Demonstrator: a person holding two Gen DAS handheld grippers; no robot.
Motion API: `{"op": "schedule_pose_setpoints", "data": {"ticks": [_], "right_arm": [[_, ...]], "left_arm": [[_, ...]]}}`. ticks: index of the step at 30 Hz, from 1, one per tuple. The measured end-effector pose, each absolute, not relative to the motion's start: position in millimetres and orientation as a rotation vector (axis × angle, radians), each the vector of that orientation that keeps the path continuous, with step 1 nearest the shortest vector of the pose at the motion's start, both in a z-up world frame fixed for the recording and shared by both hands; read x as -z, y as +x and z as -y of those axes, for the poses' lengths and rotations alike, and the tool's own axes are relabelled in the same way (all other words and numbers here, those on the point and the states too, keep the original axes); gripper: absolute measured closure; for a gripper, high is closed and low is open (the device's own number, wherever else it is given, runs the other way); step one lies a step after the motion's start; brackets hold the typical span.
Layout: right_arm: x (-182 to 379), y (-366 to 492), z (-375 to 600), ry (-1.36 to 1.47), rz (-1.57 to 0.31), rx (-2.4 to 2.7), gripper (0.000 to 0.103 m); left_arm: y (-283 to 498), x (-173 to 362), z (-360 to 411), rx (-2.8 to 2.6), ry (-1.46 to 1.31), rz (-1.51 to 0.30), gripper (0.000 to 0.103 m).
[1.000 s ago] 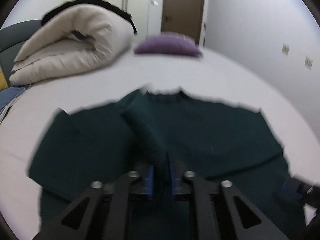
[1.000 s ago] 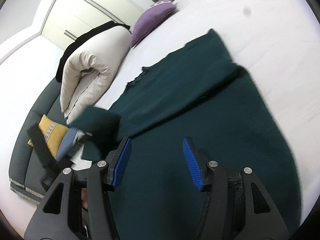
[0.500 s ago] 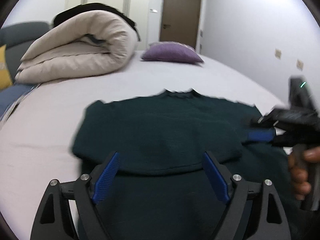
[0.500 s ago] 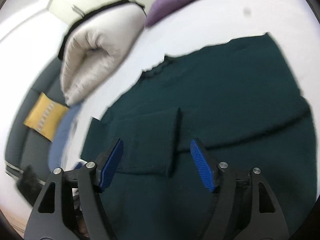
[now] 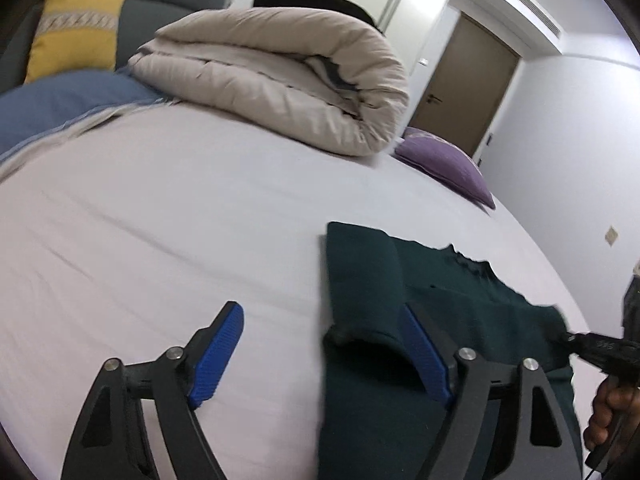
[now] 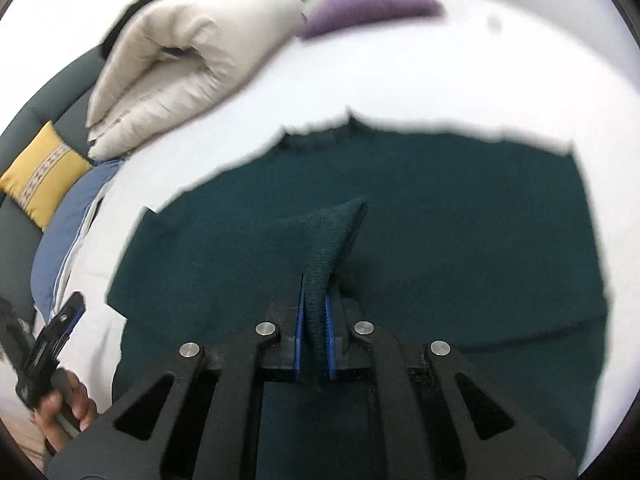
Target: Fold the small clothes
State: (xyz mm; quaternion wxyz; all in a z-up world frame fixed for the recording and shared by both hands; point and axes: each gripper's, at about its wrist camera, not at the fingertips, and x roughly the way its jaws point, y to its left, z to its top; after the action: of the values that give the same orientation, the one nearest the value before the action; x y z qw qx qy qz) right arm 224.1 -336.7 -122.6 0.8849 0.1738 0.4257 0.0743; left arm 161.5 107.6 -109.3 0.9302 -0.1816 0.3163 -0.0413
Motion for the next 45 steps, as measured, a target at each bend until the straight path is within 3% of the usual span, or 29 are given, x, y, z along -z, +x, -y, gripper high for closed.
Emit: {"op": "schedule_pose_setpoints", "data": {"ticks": [5, 12, 19, 21, 22, 23, 24, 26, 27, 37, 42, 45], "right_arm": [[97, 235, 357, 0.337, -0.805, -0.159, 0.096], [165, 261, 383, 0.340, -0.940, -0.114, 0.092], [185, 258, 414, 0.521, -0.923, -0.154, 0.086], [187, 255, 420, 0.538, -0.914, -0.173, 0.084], [189, 257, 421, 0.544, -0.914, -0.182, 0.084], [192, 259, 420, 0.543, -0.918, -0.186, 0.084], [193, 262, 416, 0.538, -0.917, -0.186, 0.087], [194, 265, 410, 0.522, -0.915, -0.176, 0.092], [194, 265, 411, 0.520, -0.911, -0.165, 0.094], [206, 262, 422, 0.570, -0.873, -0.123, 0.098], [176, 253, 408, 0.468, -0.834, -0.103, 0.097], [198, 263, 414, 0.486, -0.903, -0.086, 0.098]], "left_arm": [[166, 111, -108, 0.070, -0.370, -0.664, 0.023], [218, 113, -83, 0.053, -0.245, -0.770, 0.021], [283, 123, -53, 0.004, -0.109, -0.856, 0.021], [298, 131, -47, 0.009, -0.096, -0.897, 0.033], [306, 139, -44, 0.016, -0.085, -0.934, 0.051], [311, 146, -42, 0.025, -0.082, -0.962, 0.063], [313, 151, -41, 0.028, -0.078, -0.960, 0.064], [311, 151, -42, 0.013, -0.078, -0.931, 0.079], [310, 152, -45, 0.006, -0.093, -0.919, 0.082], [302, 158, -54, -0.001, -0.120, -0.861, 0.085], [296, 157, -59, 0.004, -0.144, -0.851, 0.085], [297, 158, -56, 0.000, -0.126, -0.853, 0.085]]}}
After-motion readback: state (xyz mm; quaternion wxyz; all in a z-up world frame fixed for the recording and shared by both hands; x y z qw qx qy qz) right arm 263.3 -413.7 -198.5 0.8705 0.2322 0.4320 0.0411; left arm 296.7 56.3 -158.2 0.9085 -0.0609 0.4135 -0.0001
